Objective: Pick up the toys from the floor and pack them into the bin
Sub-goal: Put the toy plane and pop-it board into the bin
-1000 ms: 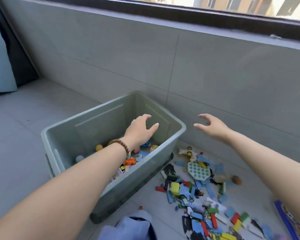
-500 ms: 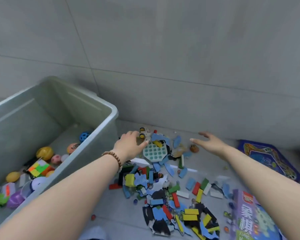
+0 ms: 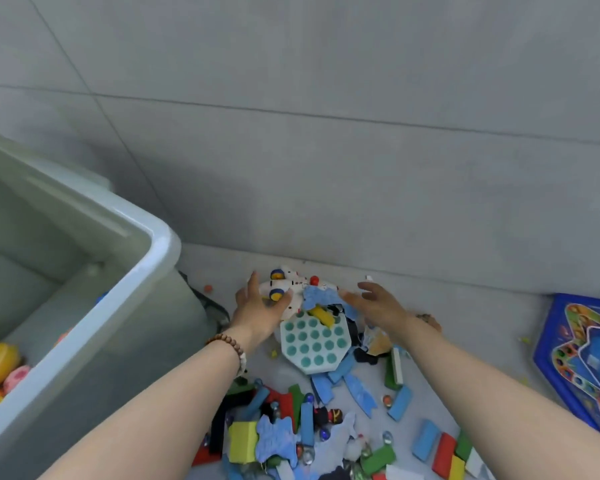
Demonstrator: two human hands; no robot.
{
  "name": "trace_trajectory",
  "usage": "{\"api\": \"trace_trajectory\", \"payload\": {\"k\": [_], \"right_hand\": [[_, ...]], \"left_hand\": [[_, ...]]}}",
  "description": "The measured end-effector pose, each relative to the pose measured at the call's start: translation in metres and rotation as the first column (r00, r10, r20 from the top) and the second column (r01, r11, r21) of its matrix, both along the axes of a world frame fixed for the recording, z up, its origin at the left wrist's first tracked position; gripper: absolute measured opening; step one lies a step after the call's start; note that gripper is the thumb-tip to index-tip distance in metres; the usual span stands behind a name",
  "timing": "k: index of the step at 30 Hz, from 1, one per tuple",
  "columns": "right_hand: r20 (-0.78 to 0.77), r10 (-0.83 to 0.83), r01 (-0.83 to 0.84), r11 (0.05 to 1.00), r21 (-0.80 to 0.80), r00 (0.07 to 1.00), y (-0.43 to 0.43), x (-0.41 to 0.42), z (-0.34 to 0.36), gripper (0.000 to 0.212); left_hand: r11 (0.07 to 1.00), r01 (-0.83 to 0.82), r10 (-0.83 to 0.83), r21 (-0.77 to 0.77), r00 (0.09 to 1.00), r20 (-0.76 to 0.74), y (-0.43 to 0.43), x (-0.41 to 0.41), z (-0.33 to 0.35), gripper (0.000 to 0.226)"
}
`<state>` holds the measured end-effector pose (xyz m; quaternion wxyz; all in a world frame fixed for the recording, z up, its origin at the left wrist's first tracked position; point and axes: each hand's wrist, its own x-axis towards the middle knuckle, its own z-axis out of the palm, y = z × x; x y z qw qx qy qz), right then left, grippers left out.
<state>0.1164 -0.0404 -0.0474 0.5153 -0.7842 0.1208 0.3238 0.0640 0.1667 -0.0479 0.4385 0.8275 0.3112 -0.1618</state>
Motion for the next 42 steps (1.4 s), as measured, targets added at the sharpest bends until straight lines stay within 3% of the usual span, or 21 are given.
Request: {"api": "trace_trajectory", "payload": {"k": [5,10,15,21,27,31,33,39,42], "right_hand": [[0.047,-0.048,0.046,0.998,0.048,0.998,0.022,0.014,-0.028,0.064],[0.052,-0.097,0.09,0.989,0.121,0.994,0.034,0.015,-0.034,0.055],[-0.001,-0.194,0.19,0.955,0.229,0.981,0.019,0.01,-0.019,0.036],[0.052,-0.231,0.214,0.95,0.225,0.972,-0.018,-0.006,0.065,0.035],[0.255,-0.141,0.095,0.978,0.185,0.957,-0.034,-0.035,0.213,0.038],[0.358,-0.1,0.011,0.97,0.242,0.929,0.0,-0.067,0.297,0.037],[0.358,-0.064,-0.044,0.957,0.287,0.932,0.03,-0.083,0.324,0.037],[0.286,0.041,-0.156,0.907,0.391,0.957,0.167,-0.149,0.345,0.048],[0.246,0.143,-0.226,0.906,0.358,0.959,0.226,-0.181,0.321,0.047]], "left_hand": [[0.999,-0.032,0.032,0.001,0.999,-0.019,0.0,0.019,-0.02,0.077],[0.996,-0.079,0.084,-0.044,0.988,0.132,-0.013,0.02,-0.023,0.046],[0.99,-0.102,0.118,-0.093,0.976,0.182,-0.029,0.017,0.001,0.044],[0.988,-0.042,0.078,-0.148,0.967,0.244,-0.057,0.003,0.083,0.041],[0.98,0.075,0.007,-0.182,0.91,0.416,-0.058,-0.029,0.209,0.048],[0.912,-0.019,0.222,-0.41,0.863,0.454,-0.025,-0.072,0.292,0.037],[0.889,-0.059,0.293,-0.454,0.834,0.468,0.005,-0.096,0.32,0.029],[0.869,-0.174,0.434,-0.463,0.715,0.547,0.129,-0.196,0.356,0.012],[0.856,-0.281,0.494,-0.433,0.689,0.53,0.196,-0.248,0.339,0.03]]}}
